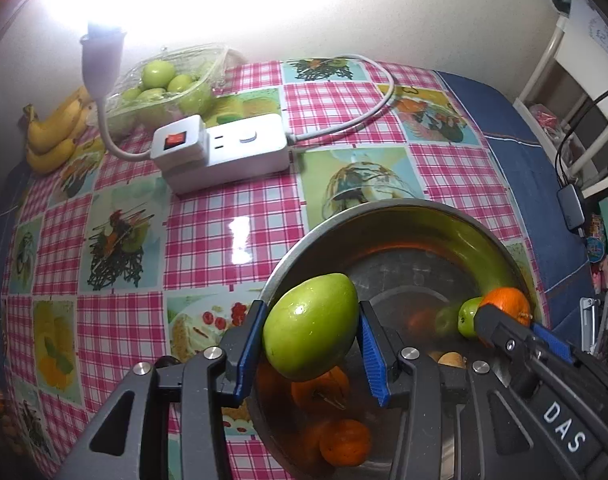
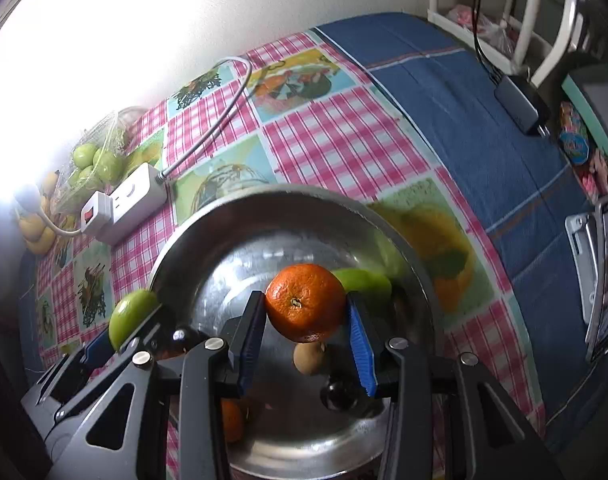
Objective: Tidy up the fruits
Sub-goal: 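Carry the green apple and the orange over the steel bowl with both grippers, then open the left gripper to drop the apple while the right drops the orange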
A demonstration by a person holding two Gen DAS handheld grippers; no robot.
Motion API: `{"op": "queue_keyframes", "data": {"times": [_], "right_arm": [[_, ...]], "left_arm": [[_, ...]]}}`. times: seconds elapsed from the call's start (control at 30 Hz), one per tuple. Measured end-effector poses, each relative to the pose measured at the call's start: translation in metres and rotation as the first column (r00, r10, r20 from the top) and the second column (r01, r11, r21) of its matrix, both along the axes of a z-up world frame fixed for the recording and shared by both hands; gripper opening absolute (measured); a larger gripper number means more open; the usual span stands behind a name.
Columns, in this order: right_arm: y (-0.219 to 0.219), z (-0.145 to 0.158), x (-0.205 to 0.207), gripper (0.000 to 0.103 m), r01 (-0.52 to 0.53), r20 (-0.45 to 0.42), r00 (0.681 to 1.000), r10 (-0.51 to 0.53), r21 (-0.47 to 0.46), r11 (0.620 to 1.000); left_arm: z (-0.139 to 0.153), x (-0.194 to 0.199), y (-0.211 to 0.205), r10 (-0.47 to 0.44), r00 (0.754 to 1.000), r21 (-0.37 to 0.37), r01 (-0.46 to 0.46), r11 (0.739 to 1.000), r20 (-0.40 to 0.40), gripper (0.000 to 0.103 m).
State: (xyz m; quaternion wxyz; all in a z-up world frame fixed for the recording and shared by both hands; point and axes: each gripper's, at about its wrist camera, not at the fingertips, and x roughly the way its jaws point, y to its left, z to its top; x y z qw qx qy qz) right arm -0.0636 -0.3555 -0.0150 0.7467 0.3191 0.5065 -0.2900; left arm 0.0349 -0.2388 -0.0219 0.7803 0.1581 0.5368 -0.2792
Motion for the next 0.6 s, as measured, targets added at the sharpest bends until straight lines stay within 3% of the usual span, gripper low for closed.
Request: {"op": "queue_keyframes", "data": {"times": [0.6], "right_arm": [[0.004,-0.004,-0.031,0.042,-0.001,-0.112,0.994,-0.002,-0.03,1.0]], "left_arm": [[-0.013,-0.018,-0.019,-0.039,0.996,-0.006,0.039,0.999,-0.084,0.048]]}}
